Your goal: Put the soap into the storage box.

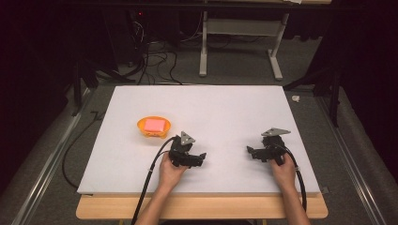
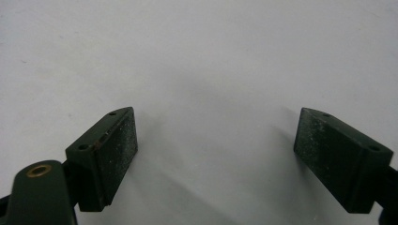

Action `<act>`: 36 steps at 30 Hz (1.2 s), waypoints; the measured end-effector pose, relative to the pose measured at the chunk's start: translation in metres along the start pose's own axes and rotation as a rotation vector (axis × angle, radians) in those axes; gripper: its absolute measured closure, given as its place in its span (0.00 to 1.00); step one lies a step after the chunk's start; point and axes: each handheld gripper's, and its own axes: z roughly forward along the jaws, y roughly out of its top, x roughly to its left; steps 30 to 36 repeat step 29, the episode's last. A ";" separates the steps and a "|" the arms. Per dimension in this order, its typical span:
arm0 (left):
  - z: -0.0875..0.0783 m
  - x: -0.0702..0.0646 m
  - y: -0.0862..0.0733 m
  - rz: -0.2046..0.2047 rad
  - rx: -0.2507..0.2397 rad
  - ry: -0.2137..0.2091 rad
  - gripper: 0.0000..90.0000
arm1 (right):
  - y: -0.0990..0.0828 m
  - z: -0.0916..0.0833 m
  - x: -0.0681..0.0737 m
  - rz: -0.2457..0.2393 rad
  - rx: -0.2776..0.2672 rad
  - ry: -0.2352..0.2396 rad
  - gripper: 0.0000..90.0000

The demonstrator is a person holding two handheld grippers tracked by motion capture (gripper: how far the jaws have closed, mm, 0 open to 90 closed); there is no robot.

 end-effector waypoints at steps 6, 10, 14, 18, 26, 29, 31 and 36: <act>0.005 0.000 -0.003 0.003 0.001 0.012 0.20 | 0.000 0.000 0.000 0.003 0.002 0.000 0.16; 0.008 -0.001 -0.004 0.015 0.013 0.023 0.20 | 0.000 0.000 0.000 0.000 0.000 0.000 0.16; 0.008 -0.003 -0.004 0.026 0.019 0.039 0.20 | 0.000 0.000 0.000 0.000 0.000 0.000 0.16; 0.010 -0.006 -0.004 0.049 0.028 0.064 0.19 | 0.000 0.000 0.000 0.002 0.001 0.000 0.16; 0.011 -0.004 -0.004 0.036 0.030 0.055 0.19 | 0.000 0.000 0.000 0.001 0.000 0.000 0.16; 0.011 -0.004 -0.004 0.036 0.030 0.055 0.19 | 0.000 0.000 0.000 0.001 0.001 0.000 0.16; 0.011 -0.004 -0.004 0.036 0.030 0.055 0.19 | 0.000 0.000 0.000 0.001 0.001 0.000 0.16; 0.011 -0.004 -0.004 0.036 0.030 0.055 0.19 | 0.000 0.000 0.000 0.001 0.001 0.000 0.16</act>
